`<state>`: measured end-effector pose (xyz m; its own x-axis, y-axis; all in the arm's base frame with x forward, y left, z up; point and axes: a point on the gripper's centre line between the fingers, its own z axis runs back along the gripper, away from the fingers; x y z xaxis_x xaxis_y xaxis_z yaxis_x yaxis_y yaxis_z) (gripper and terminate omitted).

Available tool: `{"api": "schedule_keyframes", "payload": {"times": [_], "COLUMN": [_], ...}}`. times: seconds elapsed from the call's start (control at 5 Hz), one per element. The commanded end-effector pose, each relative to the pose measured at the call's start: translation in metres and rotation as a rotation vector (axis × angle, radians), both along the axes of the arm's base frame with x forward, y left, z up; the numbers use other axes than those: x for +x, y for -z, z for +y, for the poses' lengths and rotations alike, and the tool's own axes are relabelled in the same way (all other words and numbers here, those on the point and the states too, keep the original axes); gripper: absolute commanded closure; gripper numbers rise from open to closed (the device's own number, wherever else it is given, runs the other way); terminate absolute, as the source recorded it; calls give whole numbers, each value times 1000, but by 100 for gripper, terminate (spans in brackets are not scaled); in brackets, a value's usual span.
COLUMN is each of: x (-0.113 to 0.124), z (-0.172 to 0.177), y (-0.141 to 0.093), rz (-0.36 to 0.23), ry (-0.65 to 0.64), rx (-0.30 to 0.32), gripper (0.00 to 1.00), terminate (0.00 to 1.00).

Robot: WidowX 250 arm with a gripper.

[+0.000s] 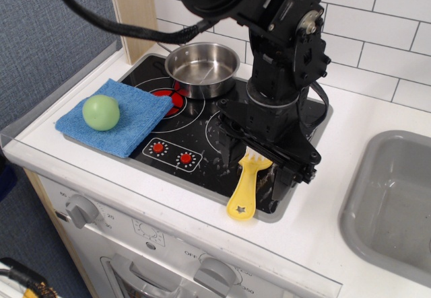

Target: Move the apple towards the upper right side of the stove.

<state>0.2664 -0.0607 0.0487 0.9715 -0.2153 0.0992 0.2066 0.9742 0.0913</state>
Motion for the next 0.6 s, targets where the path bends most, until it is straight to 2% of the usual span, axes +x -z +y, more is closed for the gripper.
{"api": "schedule_keyframes", "payload": {"times": [0.0,0.2,0.4], "x": [0,-15,-19], "z": [0,35,67], "y": [0,-16,-38], "rz": [0,-13,-62], "ry": [0,-60,-117], "rx": [0,-88,-162], "gripper": [0,0,0], "terminate": [0,0,0]}}
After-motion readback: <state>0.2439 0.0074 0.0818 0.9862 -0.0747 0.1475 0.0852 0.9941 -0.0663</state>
